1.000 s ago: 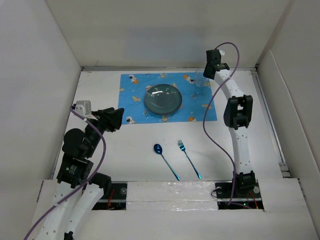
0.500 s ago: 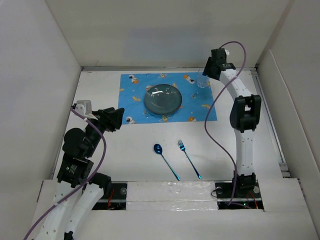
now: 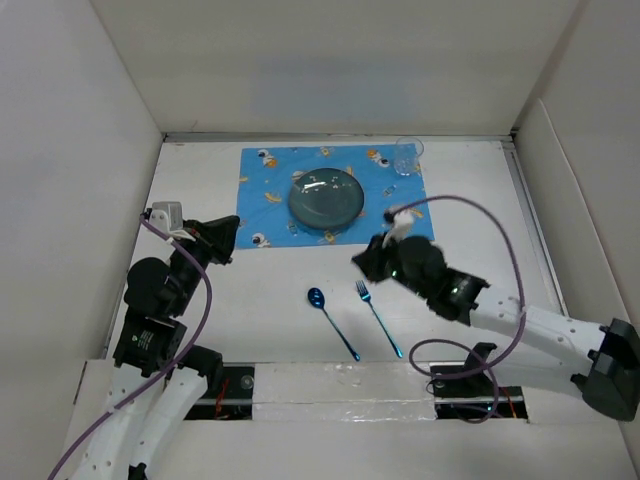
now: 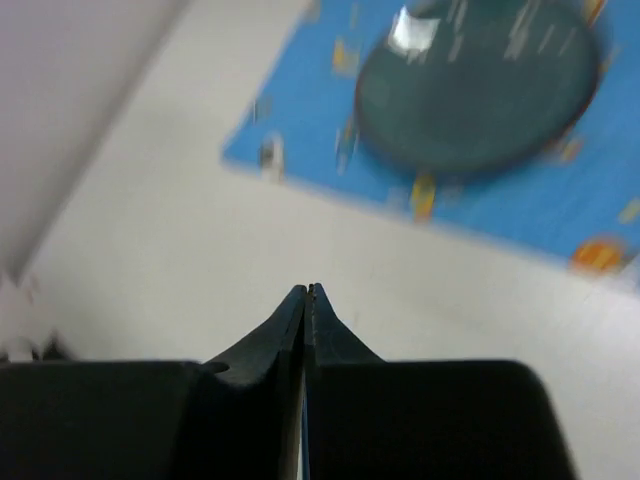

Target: Set the dinner table for one person

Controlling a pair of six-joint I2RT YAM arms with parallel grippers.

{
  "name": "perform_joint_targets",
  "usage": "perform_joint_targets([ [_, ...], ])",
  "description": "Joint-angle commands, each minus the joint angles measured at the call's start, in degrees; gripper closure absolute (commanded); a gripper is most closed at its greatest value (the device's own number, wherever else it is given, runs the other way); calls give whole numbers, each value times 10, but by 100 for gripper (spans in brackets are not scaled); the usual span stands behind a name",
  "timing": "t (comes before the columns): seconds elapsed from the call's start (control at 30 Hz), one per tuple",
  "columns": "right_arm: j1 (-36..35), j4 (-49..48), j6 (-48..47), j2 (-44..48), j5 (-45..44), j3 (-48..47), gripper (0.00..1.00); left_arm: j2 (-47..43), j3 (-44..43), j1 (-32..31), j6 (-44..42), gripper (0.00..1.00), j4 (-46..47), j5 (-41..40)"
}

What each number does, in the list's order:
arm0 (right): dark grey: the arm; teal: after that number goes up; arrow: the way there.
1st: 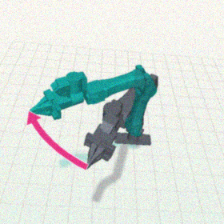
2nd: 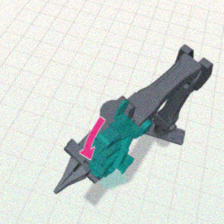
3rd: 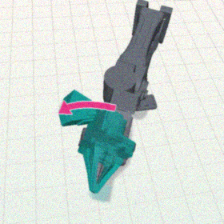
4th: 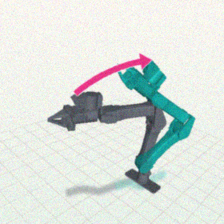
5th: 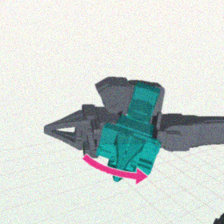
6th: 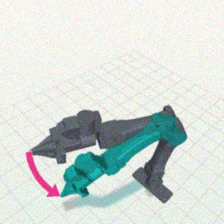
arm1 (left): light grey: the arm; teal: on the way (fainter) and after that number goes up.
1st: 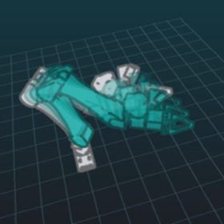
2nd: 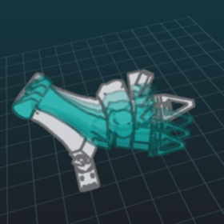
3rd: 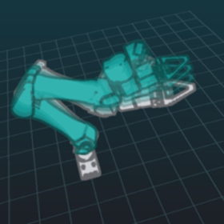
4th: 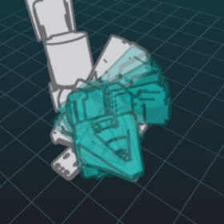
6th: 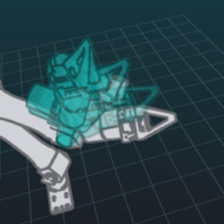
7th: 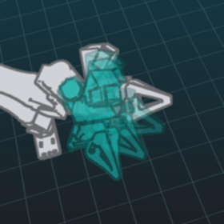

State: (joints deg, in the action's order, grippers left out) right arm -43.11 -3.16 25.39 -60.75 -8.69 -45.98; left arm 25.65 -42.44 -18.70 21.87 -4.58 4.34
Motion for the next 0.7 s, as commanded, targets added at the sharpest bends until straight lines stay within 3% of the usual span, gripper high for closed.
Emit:
perform_joint_targets([
  [0.0,-148,25,56,21,-79,101,89,-4,-4,-3,-1,95,20,8],
  [0.03,-181,58,81,27,-106,106,64,-4,-5,-3,-1,94,21,6],
  [0.07,-208,88,98,28,-158,107,53,-3,-5,-3,-2,90,20,5],
  [0.13,-270,146,135,5,-166,105,38,-5,-5,-3,-1,74,19,8],
  [0.3,-315,139,150,-94,-192,75,38,-2,-5,-3,-1,66,20,3],
  [0.47,-351,199,154,-257,-273,-35,47,-3,-4,-3,0,66,21,3],
  [0.67,-351,195,137,-332,-277,-75,51,-1,-4,-3,-1,66,20,4],
])
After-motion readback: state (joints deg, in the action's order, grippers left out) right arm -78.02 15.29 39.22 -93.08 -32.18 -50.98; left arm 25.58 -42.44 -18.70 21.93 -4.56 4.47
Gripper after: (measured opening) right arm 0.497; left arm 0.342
